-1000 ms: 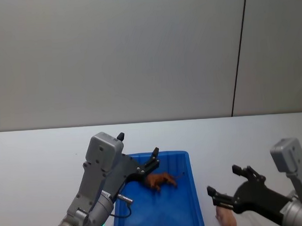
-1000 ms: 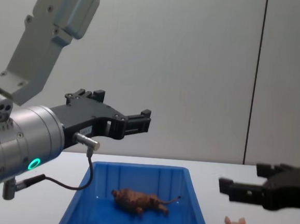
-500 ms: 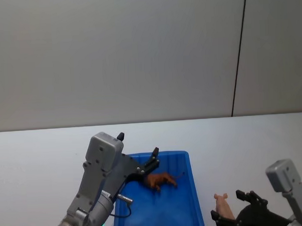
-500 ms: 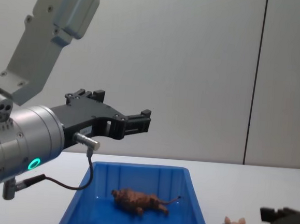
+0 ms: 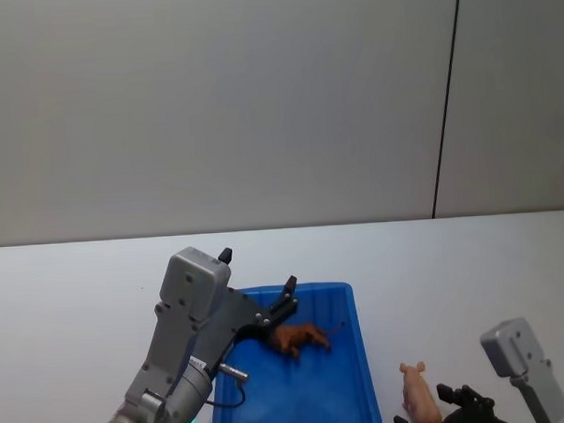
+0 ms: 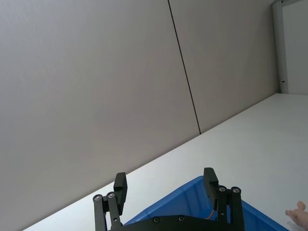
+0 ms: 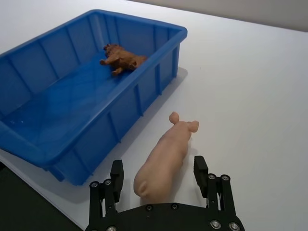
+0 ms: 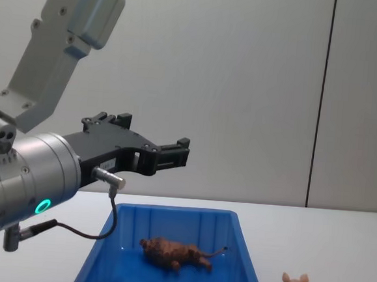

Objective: Pick up the two dolls from the table and place them into the box.

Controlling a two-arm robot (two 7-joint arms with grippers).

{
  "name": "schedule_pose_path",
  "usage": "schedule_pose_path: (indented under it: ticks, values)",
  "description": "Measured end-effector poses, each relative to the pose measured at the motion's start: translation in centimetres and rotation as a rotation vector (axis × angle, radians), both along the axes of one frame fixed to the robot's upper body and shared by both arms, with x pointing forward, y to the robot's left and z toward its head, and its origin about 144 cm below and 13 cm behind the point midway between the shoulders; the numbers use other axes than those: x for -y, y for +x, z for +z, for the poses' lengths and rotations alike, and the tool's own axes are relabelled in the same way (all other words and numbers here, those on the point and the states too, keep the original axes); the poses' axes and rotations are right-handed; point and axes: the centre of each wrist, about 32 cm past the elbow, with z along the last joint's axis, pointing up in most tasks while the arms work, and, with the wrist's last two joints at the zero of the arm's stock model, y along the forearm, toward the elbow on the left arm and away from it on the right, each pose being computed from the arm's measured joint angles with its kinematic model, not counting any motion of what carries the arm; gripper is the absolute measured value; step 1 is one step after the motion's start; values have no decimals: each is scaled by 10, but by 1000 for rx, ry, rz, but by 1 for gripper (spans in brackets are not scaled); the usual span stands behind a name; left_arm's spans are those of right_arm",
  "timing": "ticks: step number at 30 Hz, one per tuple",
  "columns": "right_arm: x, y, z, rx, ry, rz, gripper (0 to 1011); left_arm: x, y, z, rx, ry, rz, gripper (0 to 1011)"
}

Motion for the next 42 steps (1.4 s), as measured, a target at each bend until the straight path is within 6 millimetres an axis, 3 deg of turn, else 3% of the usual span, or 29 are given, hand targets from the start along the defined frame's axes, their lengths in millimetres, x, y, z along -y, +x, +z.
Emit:
schedule_pose_path:
  ticks: [2, 10, 19, 31, 42]
  values:
    - [-1, 1, -2, -9, -1, -6, 902, 0, 0, 0, 0, 0, 0, 1001]
    - [-3, 2, -6, -20, -2, -29, 624, 0, 0, 0, 0, 0, 0, 1001]
    - [-4, 2, -4, 19, -4, -50, 384, 0, 0, 0, 0, 0, 0, 1001]
    - [-8, 5, 14, 146, -3, -69, 379, 0, 0, 0, 0, 0, 0, 1001]
    - [-20, 17, 48, 288, 28, -22, 379, 0, 0, 0, 0, 0, 0, 1001]
